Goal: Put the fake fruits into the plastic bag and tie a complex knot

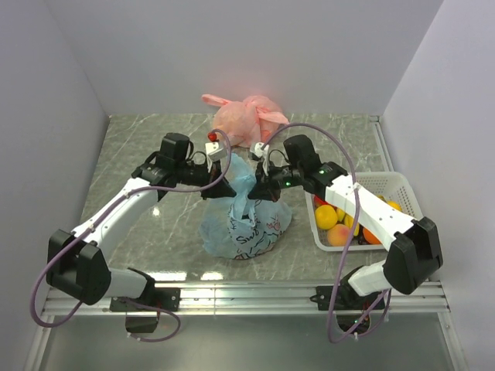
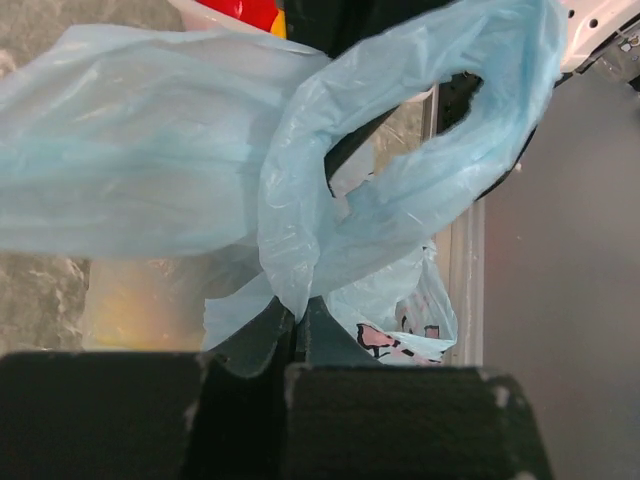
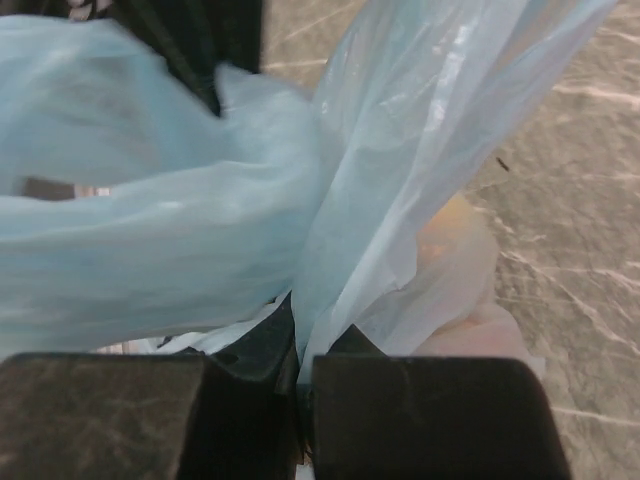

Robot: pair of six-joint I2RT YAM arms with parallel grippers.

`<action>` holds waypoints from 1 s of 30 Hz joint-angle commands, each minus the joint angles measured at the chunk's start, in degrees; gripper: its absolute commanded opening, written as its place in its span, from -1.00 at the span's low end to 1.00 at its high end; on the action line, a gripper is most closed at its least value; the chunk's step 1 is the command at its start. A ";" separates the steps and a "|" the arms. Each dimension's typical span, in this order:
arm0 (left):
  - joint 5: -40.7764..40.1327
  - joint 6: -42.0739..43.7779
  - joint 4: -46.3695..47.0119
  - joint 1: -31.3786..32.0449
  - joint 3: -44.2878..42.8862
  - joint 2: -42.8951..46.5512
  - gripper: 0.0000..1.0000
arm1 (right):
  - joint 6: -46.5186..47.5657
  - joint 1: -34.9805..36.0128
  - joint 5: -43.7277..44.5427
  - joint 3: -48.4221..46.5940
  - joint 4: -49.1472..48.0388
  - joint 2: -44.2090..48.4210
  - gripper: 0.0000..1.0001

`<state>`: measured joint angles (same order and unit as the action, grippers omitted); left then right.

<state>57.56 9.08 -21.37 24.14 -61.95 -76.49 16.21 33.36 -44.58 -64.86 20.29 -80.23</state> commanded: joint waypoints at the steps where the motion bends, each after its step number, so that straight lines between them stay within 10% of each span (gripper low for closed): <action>1: 1.24 2.44 0.00 0.55 -2.03 0.20 -0.99 | 8.05 -0.14 -6.22 -4.22 6.24 -1.68 -1.00; 8: 0.62 1.12 2.12 0.99 0.07 3.18 -0.50 | 5.68 -0.23 -7.10 -5.10 5.90 -3.71 -1.00; 11: 1.93 -0.90 3.34 1.08 0.69 4.86 -0.22 | 4.63 -0.14 -6.67 -4.05 5.38 -3.18 -0.64; 13: 2.29 -2.04 4.13 1.17 0.87 4.77 -0.26 | 2.96 -0.84 -6.84 -3.26 4.06 -2.22 -0.20; 18: 3.87 -4.42 7.30 1.26 1.31 3.36 -0.86 | 1.28 -3.30 -10.26 -3.87 6.24 -2.13 -0.10; 23: 4.14 -4.34 8.18 1.26 1.13 3.28 -0.88 | 3.65 -7.61 -15.44 -6.41 13.45 -3.53 0.35; 30: 4.23 -3.90 7.30 1.26 0.87 3.36 -0.87 | 8.40 -11.30 -19.93 -8.18 20.13 -5.91 0.48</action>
<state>59.75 5.13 -15.88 25.10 -60.75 -73.41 21.67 23.16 -60.40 -70.96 36.25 -85.62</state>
